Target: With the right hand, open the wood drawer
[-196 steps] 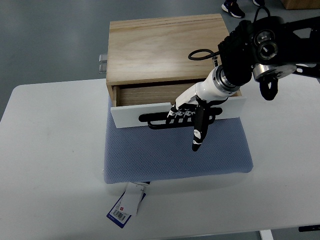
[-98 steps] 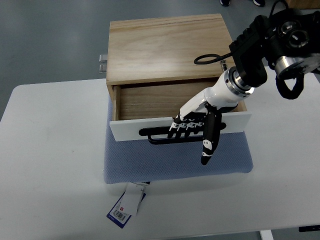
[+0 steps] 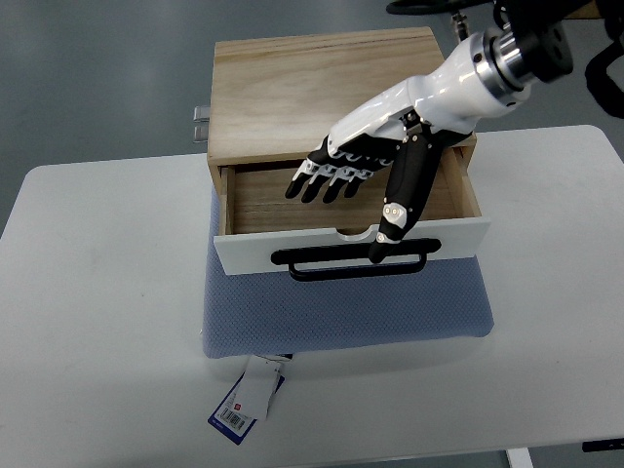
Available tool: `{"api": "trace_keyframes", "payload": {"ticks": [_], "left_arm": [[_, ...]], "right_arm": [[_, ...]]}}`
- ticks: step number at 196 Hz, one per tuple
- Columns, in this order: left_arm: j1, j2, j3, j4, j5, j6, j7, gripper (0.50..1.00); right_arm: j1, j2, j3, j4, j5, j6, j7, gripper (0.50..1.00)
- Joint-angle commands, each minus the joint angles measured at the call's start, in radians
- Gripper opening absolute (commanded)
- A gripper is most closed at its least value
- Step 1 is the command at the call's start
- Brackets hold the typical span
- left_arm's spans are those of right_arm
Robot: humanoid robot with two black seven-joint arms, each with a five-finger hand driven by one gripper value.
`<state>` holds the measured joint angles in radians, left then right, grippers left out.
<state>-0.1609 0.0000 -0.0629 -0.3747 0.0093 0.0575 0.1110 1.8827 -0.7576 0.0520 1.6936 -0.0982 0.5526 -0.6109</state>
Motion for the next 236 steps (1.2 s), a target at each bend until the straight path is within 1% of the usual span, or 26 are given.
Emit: {"api": "trace_keyframes", "payload": {"ticks": [1, 7, 17, 18, 20, 28, 38, 39, 57, 78, 88, 89, 98, 108, 109, 111, 135, 142, 152, 153, 155, 189, 202, 203, 210, 236], "left_arm": [[0.0, 0.0, 0.0, -0.001, 0.0, 0.001, -0.001, 1.0], [0.0, 0.0, 0.0, -0.003, 0.0, 0.001, 0.001, 1.0], [0.0, 0.0, 0.0, -0.003, 0.0, 0.001, 0.001, 1.0], [0.0, 0.0, 0.0, -0.003, 0.0, 0.001, 0.0, 1.0], [0.0, 0.0, 0.0, -0.003, 0.001, 0.001, 0.001, 1.0], [0.0, 0.0, 0.0, -0.004, 0.001, 0.001, 0.001, 1.0], [0.0, 0.0, 0.0, -0.004, 0.001, 0.001, 0.001, 1.0], [0.0, 0.0, 0.002, -0.006, 0.001, 0.001, 0.001, 1.0], [0.0, 0.0, 0.0, -0.009, 0.001, 0.001, -0.001, 1.0], [0.0, 0.0, 0.0, -0.012, 0.001, 0.002, 0.001, 1.0], [0.0, 0.0, 0.0, -0.012, 0.001, 0.002, 0.001, 1.0], [0.0, 0.0, 0.0, -0.012, 0.001, 0.002, 0.001, 1.0], [0.0, 0.0, -0.001, -0.012, 0.001, 0.004, 0.001, 1.0], [0.0, 0.0, -0.002, -0.012, 0.001, 0.004, 0.001, 1.0], [0.0, 0.0, -0.002, -0.012, 0.001, 0.005, 0.001, 1.0], [0.0, 0.0, -0.002, -0.012, 0.003, 0.005, 0.001, 1.0], [0.0, 0.0, -0.002, -0.013, 0.003, 0.007, 0.001, 1.0], [0.0, 0.0, -0.002, -0.013, 0.003, 0.008, 0.001, 1.0], [0.0, 0.0, -0.002, -0.013, 0.003, 0.008, 0.001, 1.0], [0.0, 0.0, -0.002, -0.013, 0.001, 0.01, 0.0, 1.0], [0.0, 0.0, -0.002, -0.013, 0.001, 0.01, -0.001, 1.0], [0.0, 0.0, -0.002, -0.012, 0.001, 0.012, 0.0, 1.0], [0.0, 0.0, -0.002, -0.013, 0.001, 0.013, 0.001, 1.0], [0.001, 0.0, -0.002, -0.013, 0.001, 0.013, 0.001, 1.0], [0.001, 0.0, -0.002, -0.013, 0.001, 0.015, 0.001, 1.0], [0.001, 0.0, 0.0, -0.006, 0.001, 0.015, -0.001, 1.0]], "right_arm": [[-0.013, -0.057, 0.08, -0.077, -0.001, -0.011, 0.0, 0.944], [-0.02, -0.074, 0.103, -0.112, -0.001, -0.011, 0.0, 0.942], [-0.02, -0.074, 0.103, -0.112, -0.001, -0.011, 0.0, 0.942], [-0.051, -0.1, 0.147, -0.183, -0.004, -0.014, 0.0, 0.944], [-0.06, -0.101, 0.16, -0.204, -0.006, -0.014, 0.0, 0.942], [-0.099, -0.106, 0.206, -0.276, -0.006, -0.019, 0.0, 0.942], [-0.099, -0.106, 0.206, -0.276, -0.006, -0.019, 0.0, 0.942], [-0.156, -0.108, 0.28, -0.375, -0.006, -0.037, 0.0, 0.944], [-0.267, -0.098, 0.393, -0.511, -0.006, -0.092, 0.002, 0.944], [-0.434, -0.072, 0.534, -0.646, -0.003, -0.175, 0.128, 0.944], [-0.435, -0.072, 0.534, -0.646, -0.003, -0.175, 0.128, 0.944], [-0.517, -0.05, 0.598, -0.707, 0.002, -0.212, 0.205, 0.944], [-0.582, -0.029, 0.647, -0.75, 0.003, -0.241, 0.269, 0.944], [-0.582, -0.029, 0.648, -0.75, 0.003, -0.241, 0.269, 0.944], [-0.658, 0.003, 0.708, -0.799, 0.003, -0.272, 0.342, 0.942], [-0.674, 0.01, 0.723, -0.81, 0.003, -0.278, 0.359, 0.942], [-0.82, 0.099, 0.836, -0.879, 0.005, -0.303, 0.473, 0.942], [-0.856, 0.125, 0.867, -0.885, 0.006, -0.303, 0.493, 0.942], [-0.856, 0.126, 0.867, -0.885, 0.006, -0.303, 0.493, 0.942], [-0.914, 0.167, 0.92, -0.888, 0.021, -0.301, 0.516, 0.942], [-0.927, 0.176, 0.934, -0.89, 0.026, -0.301, 0.52, 0.942], [-1.025, 0.329, 1.108, -0.936, 0.074, -0.296, 0.563, 0.944], [-1.03, 0.339, 1.118, -0.943, 0.074, -0.295, 0.566, 0.944], [-1.047, 0.383, 1.164, -0.98, 0.074, -0.292, 0.577, 0.944], [-1.06, 0.415, 1.192, -1.011, 0.074, -0.289, 0.579, 0.944], [-1.099, 0.463, 1.256, -1.066, 0.075, -0.252, 0.585, 0.944]]}}
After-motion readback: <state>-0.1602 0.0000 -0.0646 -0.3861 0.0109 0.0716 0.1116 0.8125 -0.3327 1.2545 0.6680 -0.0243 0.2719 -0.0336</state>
